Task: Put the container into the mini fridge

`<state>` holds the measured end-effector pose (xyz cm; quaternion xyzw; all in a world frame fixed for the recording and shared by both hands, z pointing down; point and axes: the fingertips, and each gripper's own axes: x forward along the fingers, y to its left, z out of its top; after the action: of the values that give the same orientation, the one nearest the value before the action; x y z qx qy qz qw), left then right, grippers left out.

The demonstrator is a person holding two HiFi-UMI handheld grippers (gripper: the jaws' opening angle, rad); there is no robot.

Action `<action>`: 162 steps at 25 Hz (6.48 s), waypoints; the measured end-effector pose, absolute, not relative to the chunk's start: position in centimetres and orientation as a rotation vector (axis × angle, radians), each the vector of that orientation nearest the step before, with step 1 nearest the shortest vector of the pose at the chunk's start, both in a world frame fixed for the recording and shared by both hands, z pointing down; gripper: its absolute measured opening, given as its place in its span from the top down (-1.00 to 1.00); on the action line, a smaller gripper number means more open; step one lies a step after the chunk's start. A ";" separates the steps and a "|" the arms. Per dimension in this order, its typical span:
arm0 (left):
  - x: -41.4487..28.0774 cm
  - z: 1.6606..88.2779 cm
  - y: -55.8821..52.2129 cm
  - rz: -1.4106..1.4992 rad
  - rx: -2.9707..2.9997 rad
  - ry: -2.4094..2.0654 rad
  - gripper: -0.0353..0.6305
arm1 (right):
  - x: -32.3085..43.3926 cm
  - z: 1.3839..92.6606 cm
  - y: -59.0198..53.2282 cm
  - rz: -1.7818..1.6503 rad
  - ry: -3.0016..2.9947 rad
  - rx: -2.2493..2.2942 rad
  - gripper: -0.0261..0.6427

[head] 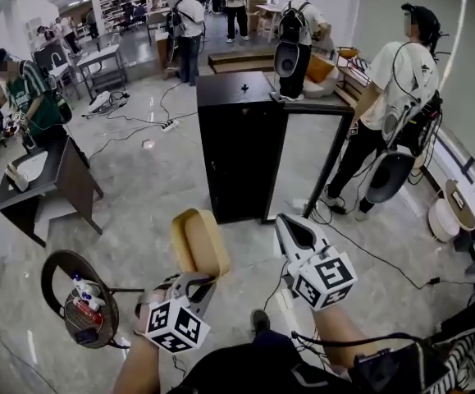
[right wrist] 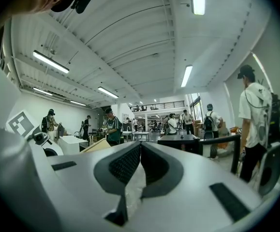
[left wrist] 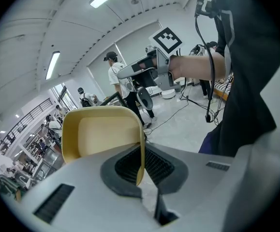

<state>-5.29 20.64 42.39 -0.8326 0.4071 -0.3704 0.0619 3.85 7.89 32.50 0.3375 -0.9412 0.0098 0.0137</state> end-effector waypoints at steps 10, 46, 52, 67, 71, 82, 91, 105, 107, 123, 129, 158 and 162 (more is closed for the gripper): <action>-1.8 42.4 12.2 -1.180 -2.525 1.215 0.86 | 7.3 32.9 0.6 -0.010 -2.916 1.015 0.87; -1.2 46.8 -7.5 -1.307 -2.562 0.954 0.86 | 8.3 34.6 -14.3 -0.015 -2.840 1.071 0.87; -3.5 47.0 -11.1 -1.286 -2.584 0.852 0.86 | 6.6 34.6 -17.3 0.006 -2.792 1.168 0.87; -7.9 52.2 -19.6 -1.324 -2.647 0.697 0.86 | 4.1 36.4 -22.4 0.024 -2.626 1.318 0.87; -9.0 54.4 -21.4 -1.355 -2.662 0.658 0.86 | 3.7 37.1 -23.7 0.051 -2.587 1.372 0.87; -11.7 58.0 -26.1 -1.355 -2.677 0.627 0.86 | 1.1 38.2 -25.4 0.066 -2.513 1.402 0.87; -12.5 63.2 -31.1 -1.471 -2.654 0.723 0.86 | 1.9 39.7 -27.9 0.102 -2.507 1.357 0.87; -12.7 70.5 -37.2 -1.678 -2.597 0.811 0.86 | 4.7 42.3 -31.1 0.191 -2.491 1.291 0.87; -13.0 71.5 -38.1 -1.703 -2.581 0.822 0.86 | 5.1 42.9 -31.3 0.213 -2.479 1.295 0.87; -14.1 77.0 -42.7 -1.837 -2.523 0.845 0.86 | 6.9 45.1 -32.6 0.253 -2.402 1.283 0.87; -13.8 77.7 -44.2 -1.863 -2.492 0.854 0.86 | 7.9 45.0 -32.7 0.260 -2.408 1.337 0.87; -14.4 78.6 -47.8 -1.924 -2.385 0.947 0.85 | 10.4 47.4 -33.0 0.341 -2.399 1.393 0.87; -14.3 77.3 -48.2 -1.849 -2.394 1.005 0.48 | 10.7 48.0 -32.5 0.361 -2.390 1.343 0.87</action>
<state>-14.34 -48.22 77.33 -0.7508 0.3154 -0.5800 -0.0229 10.67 -32.49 48.02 0.4770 -0.8492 0.1282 0.1870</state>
